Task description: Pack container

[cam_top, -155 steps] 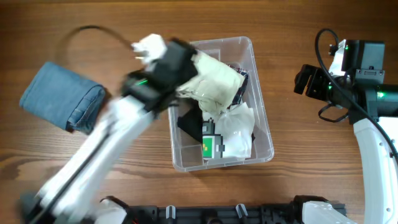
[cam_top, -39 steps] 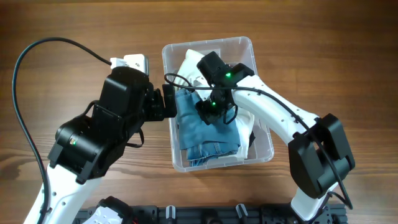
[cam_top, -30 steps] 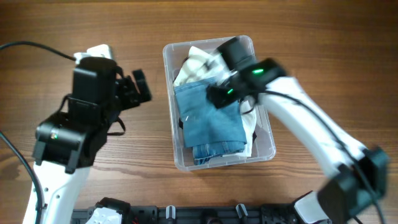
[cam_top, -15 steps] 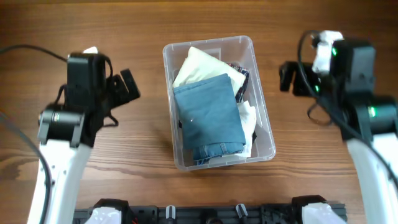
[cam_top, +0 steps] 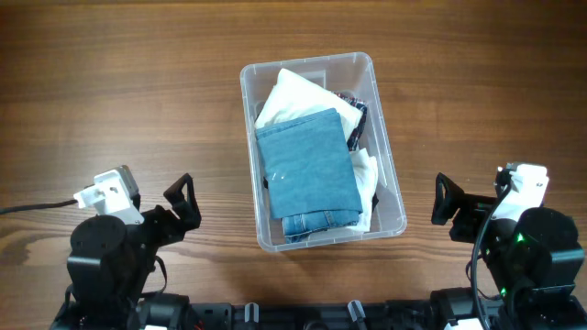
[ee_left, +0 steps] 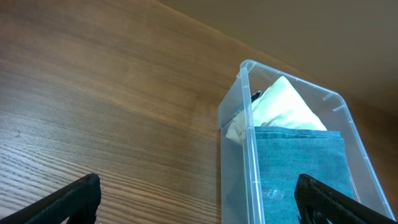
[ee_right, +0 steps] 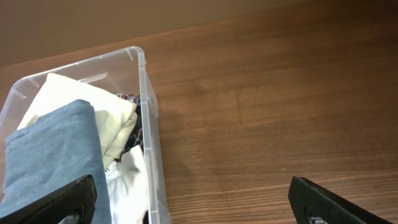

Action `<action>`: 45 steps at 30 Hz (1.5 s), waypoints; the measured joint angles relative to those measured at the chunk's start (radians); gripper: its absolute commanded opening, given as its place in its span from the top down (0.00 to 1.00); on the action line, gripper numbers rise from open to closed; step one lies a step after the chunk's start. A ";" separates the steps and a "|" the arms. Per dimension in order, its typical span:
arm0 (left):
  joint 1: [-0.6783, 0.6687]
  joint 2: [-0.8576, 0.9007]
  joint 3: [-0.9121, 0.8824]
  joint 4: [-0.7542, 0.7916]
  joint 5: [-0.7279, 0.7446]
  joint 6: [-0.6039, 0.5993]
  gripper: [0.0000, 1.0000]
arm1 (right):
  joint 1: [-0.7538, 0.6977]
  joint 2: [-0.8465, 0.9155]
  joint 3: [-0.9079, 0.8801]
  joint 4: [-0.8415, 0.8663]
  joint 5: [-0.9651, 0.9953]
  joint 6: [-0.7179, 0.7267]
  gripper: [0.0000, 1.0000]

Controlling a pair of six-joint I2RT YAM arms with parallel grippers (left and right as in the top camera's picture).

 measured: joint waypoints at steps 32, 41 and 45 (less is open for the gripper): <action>0.000 0.000 -0.006 0.003 0.003 -0.007 0.00 | 0.000 -0.484 -0.898 0.948 -0.159 -0.124 0.00; 0.000 0.000 -0.006 0.002 0.003 -0.007 0.00 | 0.000 -0.484 -0.898 0.948 -0.159 -0.124 0.00; 0.000 0.000 -0.006 0.002 0.003 -0.007 0.00 | 0.000 -0.484 -0.898 0.948 -0.159 -0.124 0.00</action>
